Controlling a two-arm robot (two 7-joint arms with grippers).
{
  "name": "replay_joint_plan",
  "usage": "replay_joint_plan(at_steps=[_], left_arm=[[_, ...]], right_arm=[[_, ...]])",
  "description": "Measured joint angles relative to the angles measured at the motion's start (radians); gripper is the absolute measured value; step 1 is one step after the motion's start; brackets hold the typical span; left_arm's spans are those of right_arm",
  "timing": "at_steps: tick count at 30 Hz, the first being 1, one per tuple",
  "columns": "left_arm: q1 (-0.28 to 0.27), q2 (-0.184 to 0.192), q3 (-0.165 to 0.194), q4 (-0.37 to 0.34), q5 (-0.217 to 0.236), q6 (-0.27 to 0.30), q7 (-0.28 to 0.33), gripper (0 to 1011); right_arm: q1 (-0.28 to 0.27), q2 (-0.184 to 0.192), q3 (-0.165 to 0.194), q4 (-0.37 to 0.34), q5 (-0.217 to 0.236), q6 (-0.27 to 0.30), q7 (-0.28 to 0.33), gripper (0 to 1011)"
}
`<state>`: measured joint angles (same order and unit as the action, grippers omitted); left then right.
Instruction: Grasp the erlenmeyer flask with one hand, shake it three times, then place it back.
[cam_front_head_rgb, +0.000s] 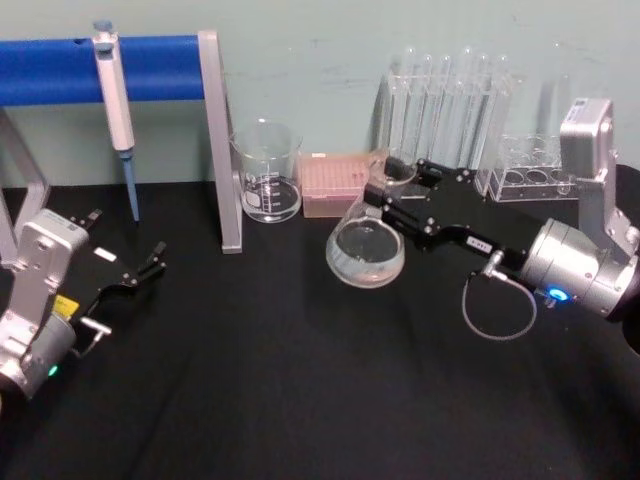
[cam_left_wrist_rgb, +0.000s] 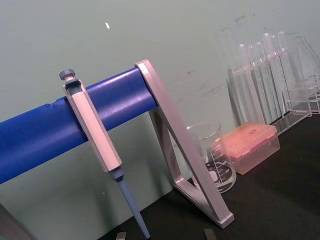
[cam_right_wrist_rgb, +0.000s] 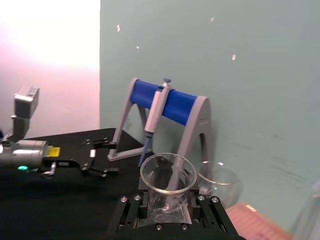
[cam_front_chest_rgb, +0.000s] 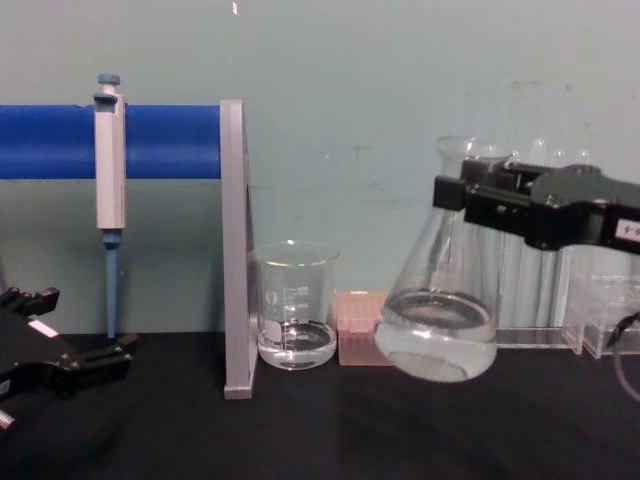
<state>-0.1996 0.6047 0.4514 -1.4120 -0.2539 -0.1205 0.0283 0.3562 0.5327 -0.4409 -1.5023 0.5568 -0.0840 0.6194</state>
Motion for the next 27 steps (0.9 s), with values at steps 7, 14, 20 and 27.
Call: replay_joint_plan(at_steps=[7,14,20,27], left_arm=[[0.000,0.000,0.000,0.000,0.000,0.000,0.000,1001],[0.000,0.000,0.000,0.000,0.000,0.000,0.000,1001],[0.000,0.000,0.000,0.000,0.000,0.000,0.000,1001],[0.000,0.000,0.000,0.000,0.000,0.000,0.000,1001]], right_arm=[[-0.011,0.007,0.028,-0.013,0.000,0.006,-0.026,448],[-0.018,0.008,0.041,-0.017,-0.002,0.007,-0.030,448],[-0.016,0.003,0.041,-0.011,-0.003,0.007,-0.018,448],[0.011,-0.009,0.006,0.004,0.001,0.005,0.044,448]])
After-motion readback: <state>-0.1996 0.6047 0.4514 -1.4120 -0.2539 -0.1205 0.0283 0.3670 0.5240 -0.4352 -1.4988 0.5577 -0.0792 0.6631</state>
